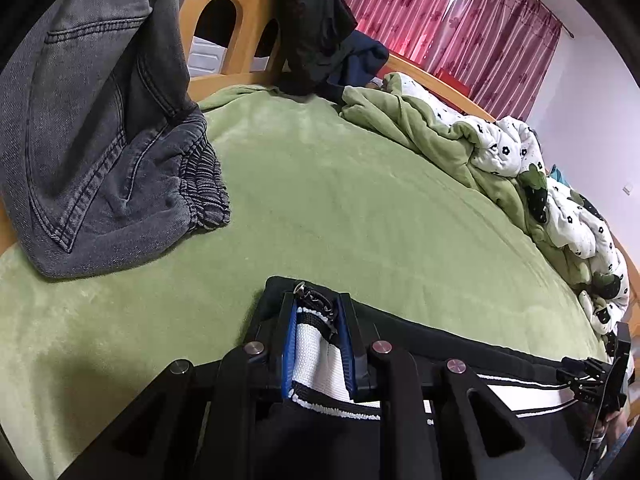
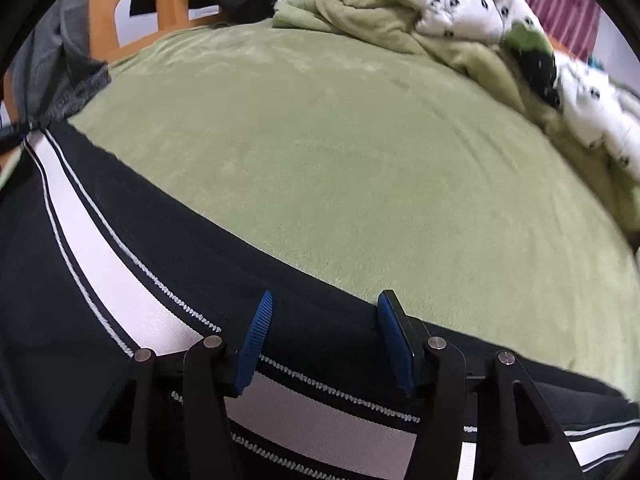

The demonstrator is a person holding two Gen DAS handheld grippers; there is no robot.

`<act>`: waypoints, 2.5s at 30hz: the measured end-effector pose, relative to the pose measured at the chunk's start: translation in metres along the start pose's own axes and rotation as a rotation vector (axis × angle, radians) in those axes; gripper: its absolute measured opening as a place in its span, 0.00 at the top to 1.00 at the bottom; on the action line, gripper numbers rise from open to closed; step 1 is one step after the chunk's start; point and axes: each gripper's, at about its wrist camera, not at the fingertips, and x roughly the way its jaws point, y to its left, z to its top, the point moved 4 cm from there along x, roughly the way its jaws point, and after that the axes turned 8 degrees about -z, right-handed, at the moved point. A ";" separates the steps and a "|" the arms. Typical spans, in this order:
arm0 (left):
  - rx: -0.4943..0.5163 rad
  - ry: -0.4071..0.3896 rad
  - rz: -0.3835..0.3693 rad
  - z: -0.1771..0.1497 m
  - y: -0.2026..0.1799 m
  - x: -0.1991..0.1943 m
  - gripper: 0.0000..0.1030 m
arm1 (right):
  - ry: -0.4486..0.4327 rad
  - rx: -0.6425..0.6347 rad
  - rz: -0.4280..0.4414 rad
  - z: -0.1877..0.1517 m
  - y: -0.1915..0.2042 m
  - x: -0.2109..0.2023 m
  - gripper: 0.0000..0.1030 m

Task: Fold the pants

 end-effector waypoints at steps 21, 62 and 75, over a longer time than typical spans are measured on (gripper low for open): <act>-0.022 -0.130 -0.029 0.013 -0.003 -0.014 0.82 | -0.135 0.055 -0.025 0.001 -0.009 -0.030 0.97; -0.011 0.113 -0.069 -0.128 -0.090 -0.112 0.34 | -0.074 0.563 -0.354 -0.106 -0.105 -0.113 0.49; -0.289 0.102 -0.363 -0.191 -0.067 -0.097 0.20 | -0.095 0.590 -0.261 -0.193 -0.010 -0.179 0.49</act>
